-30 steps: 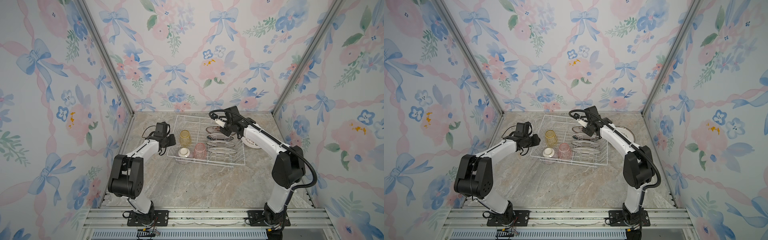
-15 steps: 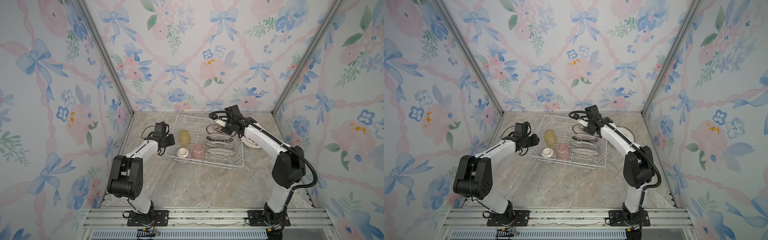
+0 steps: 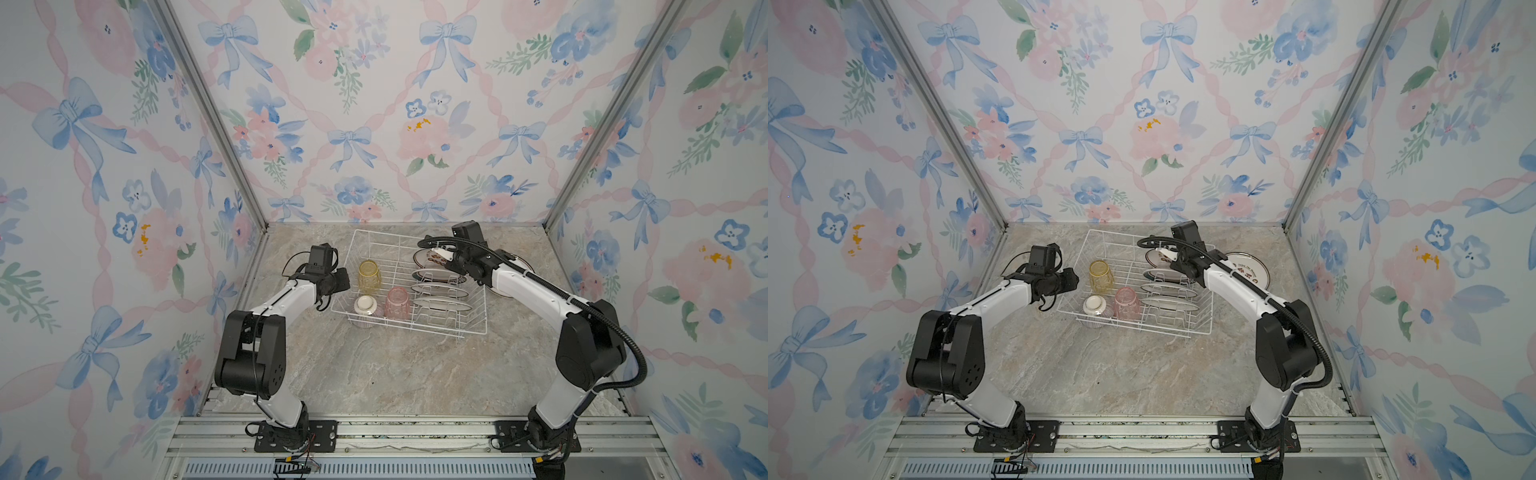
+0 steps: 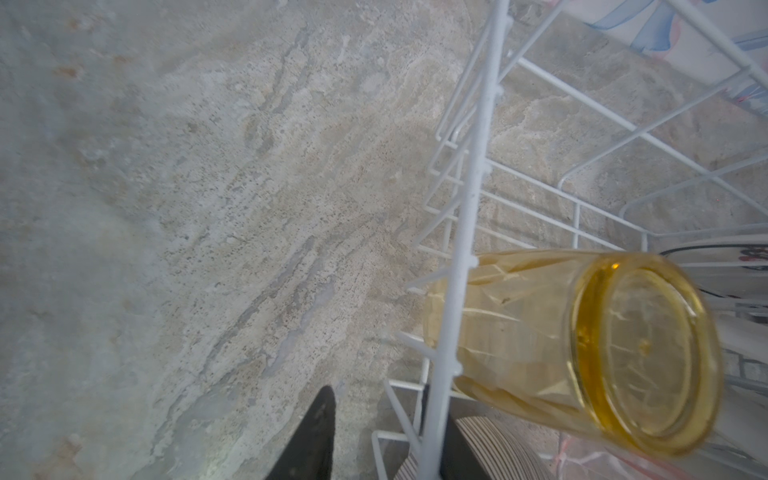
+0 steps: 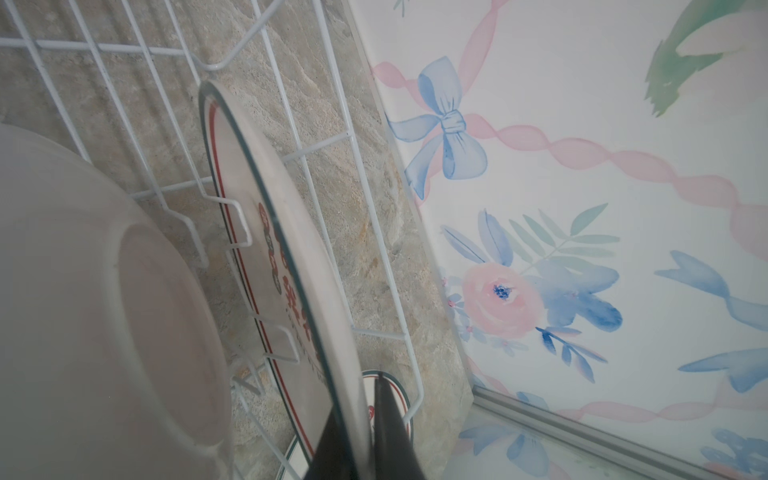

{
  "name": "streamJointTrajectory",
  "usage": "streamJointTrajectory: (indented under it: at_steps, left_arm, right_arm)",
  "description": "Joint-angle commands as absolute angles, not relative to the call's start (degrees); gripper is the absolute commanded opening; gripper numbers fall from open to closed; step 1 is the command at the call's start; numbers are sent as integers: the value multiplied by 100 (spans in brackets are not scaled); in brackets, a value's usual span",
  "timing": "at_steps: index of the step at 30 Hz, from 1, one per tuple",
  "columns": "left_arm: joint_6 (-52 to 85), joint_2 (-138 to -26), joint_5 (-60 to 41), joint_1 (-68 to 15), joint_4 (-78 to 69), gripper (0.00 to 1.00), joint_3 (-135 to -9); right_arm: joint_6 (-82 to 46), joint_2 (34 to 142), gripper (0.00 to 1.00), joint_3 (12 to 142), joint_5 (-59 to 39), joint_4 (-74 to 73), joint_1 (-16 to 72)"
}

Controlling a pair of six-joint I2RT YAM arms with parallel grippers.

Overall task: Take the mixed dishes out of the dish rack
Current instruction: 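Lower the right gripper and grip the next printed plate in the rack, then lift the printed plate up out of the rack with the right gripper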

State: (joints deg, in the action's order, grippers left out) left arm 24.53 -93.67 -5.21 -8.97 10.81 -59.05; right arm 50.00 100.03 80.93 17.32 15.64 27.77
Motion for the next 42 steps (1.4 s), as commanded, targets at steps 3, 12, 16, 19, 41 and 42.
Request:
streamJointTrajectory:
  at_steps: [3, 12, 16, 19, 41, 42]
  left_arm:
    - [2458, -9255, -519, -883, 1098, 36, -5870]
    - [2435, -9267, -537, -879, 1076, 36, -5864]
    - [2427, -9297, -558, -877, 1056, 36, -5877]
    - [2420, -9325, -571, -877, 1054, 36, -5886]
    - [2397, -9519, -642, -880, 1040, 35, -6063]
    - [2398, -9519, -644, -879, 1048, 35, -6056]
  right_arm:
    - [4483, 9538, 0, 8161, 1743, 1159, 2866]
    - [4119, 9148, 0, 8347, 1431, 1533, 2797]
    - [4019, 8955, 0, 8356, 1308, 1669, 2765]
    - [3957, 8849, 0, 8367, 1309, 1757, 2734]
    - [1039, 8142, 0, 8446, -144, 2006, 1087]
    - [824, 8126, 0, 8446, -265, 1992, 918]
